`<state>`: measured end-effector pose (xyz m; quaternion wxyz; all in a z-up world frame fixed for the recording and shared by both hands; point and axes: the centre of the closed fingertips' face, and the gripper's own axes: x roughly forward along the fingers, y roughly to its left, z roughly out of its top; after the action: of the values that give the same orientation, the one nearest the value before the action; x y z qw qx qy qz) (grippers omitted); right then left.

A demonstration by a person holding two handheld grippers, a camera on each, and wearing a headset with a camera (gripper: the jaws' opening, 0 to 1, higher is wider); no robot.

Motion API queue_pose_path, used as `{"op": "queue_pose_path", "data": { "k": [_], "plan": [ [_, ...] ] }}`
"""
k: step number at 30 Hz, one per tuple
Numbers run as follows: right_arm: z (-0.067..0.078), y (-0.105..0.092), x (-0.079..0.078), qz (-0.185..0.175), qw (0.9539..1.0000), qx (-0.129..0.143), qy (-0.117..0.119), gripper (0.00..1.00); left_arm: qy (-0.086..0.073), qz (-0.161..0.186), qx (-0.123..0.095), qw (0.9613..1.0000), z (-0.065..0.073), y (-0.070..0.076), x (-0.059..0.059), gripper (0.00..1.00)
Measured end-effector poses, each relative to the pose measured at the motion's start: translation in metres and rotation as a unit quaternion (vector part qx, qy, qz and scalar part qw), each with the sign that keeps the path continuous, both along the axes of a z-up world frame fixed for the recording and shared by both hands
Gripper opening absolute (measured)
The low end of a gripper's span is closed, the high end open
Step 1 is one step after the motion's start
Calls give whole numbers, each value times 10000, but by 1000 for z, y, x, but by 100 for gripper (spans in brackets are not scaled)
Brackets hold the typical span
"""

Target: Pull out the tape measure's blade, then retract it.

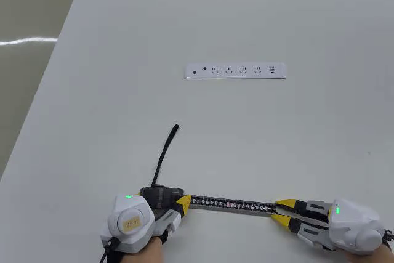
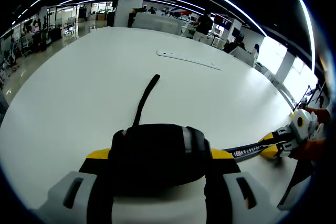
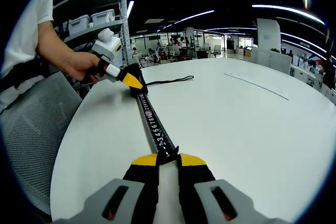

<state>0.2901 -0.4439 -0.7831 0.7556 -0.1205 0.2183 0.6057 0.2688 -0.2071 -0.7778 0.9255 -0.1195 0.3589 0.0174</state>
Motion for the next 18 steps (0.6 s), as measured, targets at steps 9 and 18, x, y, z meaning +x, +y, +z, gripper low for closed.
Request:
{"op": "queue_pose_path", "data": {
  "k": [9, 18],
  "plan": [
    [0, 20, 2, -19, 10000, 50, -14, 12, 4, 22, -35, 10000, -1, 1, -1, 68],
    [-2, 32, 2, 99, 9999, 91, 36, 12, 16, 20, -62, 10000, -1, 1, -1, 67]
  ]
}}
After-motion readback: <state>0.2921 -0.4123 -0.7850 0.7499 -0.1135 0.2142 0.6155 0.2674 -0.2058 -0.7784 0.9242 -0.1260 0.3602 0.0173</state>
